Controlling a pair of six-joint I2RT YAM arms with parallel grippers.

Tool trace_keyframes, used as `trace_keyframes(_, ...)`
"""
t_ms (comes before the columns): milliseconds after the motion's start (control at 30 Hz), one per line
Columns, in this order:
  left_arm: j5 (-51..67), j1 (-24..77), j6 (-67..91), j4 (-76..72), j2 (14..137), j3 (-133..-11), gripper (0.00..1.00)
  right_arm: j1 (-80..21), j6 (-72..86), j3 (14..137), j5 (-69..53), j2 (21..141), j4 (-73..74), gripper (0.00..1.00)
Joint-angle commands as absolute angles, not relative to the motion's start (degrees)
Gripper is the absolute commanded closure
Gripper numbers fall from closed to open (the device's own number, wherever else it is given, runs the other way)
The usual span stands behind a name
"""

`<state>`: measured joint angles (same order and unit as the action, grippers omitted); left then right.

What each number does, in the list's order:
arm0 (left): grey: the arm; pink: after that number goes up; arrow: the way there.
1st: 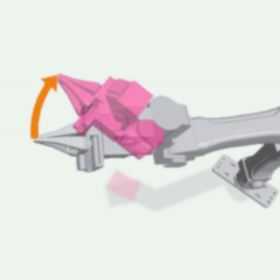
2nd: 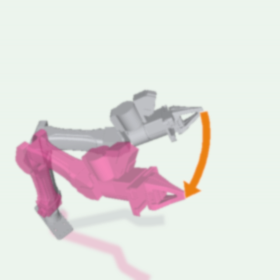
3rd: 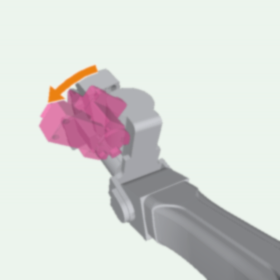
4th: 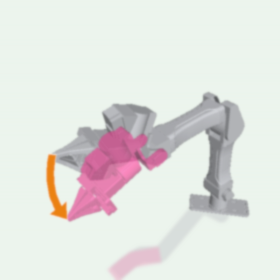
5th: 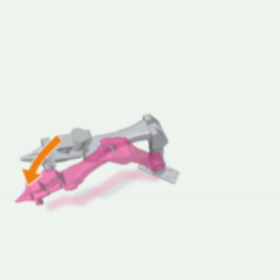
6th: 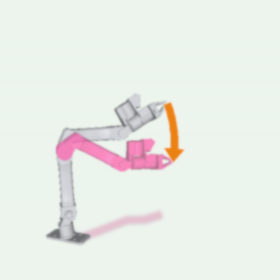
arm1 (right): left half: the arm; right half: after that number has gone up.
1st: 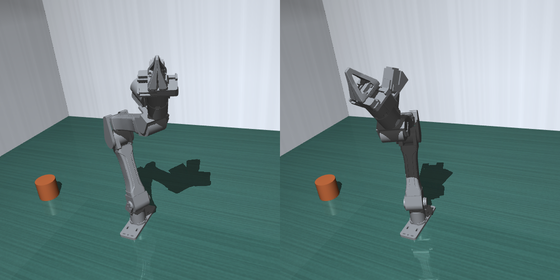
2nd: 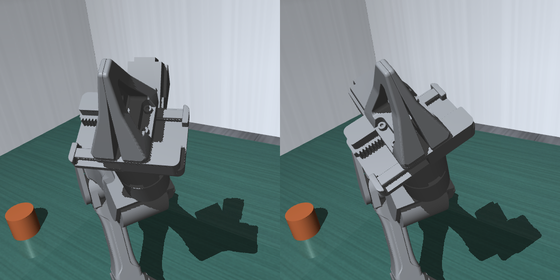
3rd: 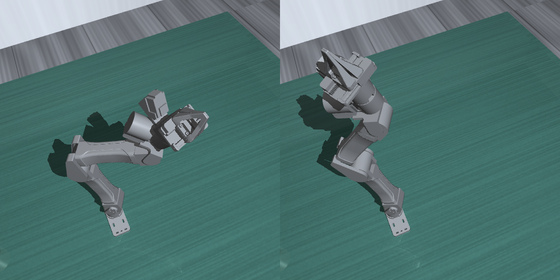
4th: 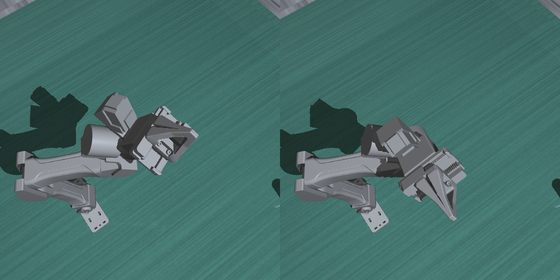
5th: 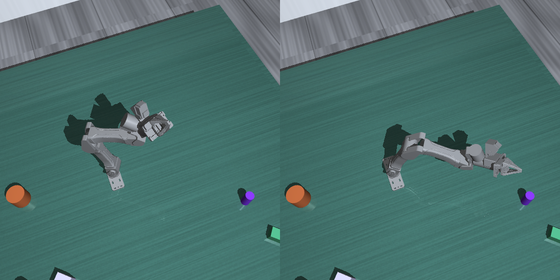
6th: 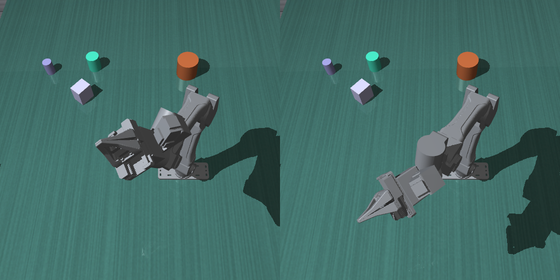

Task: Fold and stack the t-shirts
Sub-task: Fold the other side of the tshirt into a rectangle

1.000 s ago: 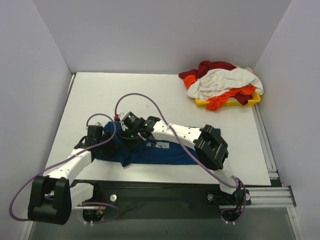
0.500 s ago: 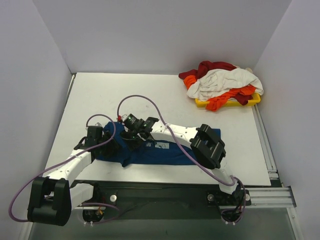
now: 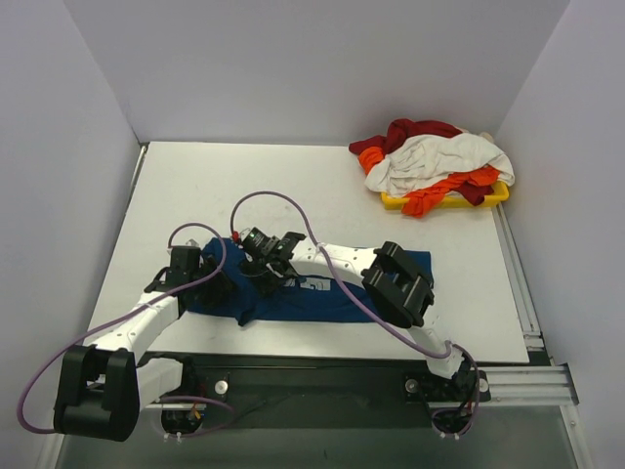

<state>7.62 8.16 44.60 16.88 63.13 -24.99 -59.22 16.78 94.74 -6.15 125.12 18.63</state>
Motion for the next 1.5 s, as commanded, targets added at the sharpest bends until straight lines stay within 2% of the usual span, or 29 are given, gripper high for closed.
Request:
trace_keyframes(0,6.3,8.2,44.7,17.8,63.1,-24.7,0.40,-58.9,16.3,96.2,-4.9,126.0,21.0,0.63)
trace_keyframes(133,6.2,8.2,44.6,17.8,63.0,-24.8,0.40,-59.0,16.7,95.8,-3.7,125.2,21.1,0.80)
trace_keyframes(233,6.1,8.2,44.6,17.7,63.3,-24.8,0.39,-58.7,17.0,95.5,-3.6,123.6,21.1,0.87)
trace_keyframes(433,6.1,8.2,44.6,17.3,63.8,-24.4,0.40,-58.4,17.6,93.0,-4.2,118.3,20.6,0.91)
trace_keyframes(933,6.2,8.1,44.7,16.2,65.2,-23.9,0.40,-58.8,19.1,81.0,-8.5,109.3,16.9,0.90)
trace_keyframes(1133,6.2,8.1,44.7,15.7,66.4,-23.6,0.40,-59.2,19.6,78.3,-8.5,107.3,16.6,0.77)
trace_keyframes(1467,5.9,8.1,44.6,16.6,66.7,-23.9,0.41,-59.1,20.0,76.0,-3.7,102.0,18.6,0.68)
